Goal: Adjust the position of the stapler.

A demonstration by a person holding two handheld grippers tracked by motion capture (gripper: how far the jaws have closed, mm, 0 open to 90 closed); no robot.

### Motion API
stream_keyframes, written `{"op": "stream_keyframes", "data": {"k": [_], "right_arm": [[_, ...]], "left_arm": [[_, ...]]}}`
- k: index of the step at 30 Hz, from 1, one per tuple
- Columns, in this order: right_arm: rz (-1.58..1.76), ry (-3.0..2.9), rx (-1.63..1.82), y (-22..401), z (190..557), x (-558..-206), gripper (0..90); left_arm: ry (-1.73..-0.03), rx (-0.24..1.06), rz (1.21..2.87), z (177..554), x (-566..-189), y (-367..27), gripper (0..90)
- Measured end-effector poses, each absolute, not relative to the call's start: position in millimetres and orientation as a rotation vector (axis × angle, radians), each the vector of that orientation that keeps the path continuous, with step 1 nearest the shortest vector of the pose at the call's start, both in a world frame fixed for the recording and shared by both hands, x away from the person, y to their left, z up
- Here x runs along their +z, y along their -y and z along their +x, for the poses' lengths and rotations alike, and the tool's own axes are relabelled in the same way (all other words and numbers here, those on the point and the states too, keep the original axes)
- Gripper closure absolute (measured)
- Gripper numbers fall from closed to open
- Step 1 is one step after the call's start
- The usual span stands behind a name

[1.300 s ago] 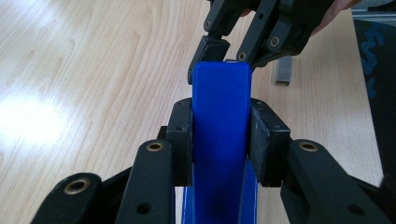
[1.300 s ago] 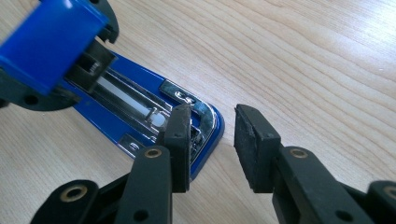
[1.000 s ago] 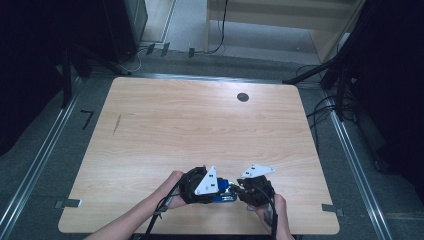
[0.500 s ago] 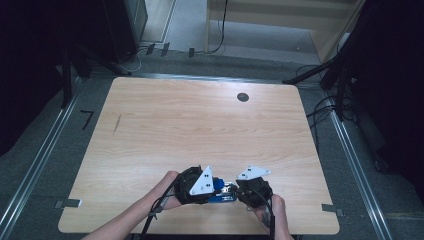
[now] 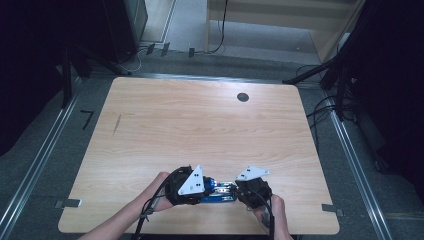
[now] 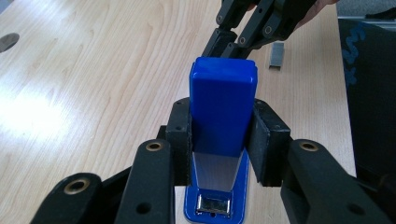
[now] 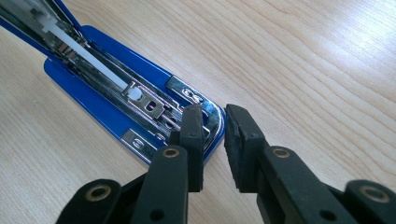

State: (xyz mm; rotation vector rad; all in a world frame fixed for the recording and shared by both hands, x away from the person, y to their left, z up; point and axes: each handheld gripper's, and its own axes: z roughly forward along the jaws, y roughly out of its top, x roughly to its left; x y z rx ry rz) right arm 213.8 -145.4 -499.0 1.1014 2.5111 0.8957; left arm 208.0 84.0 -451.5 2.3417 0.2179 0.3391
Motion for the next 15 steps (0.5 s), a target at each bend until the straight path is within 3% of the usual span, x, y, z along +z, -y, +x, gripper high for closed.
{"op": "stream_keyframes", "data": {"k": [15], "right_arm": [[1.087,-2.502,0.891,142,212,-500,83.8]], "left_arm": [[-0.259,0.288,2.310,212,-452,-94,66.1]]}}
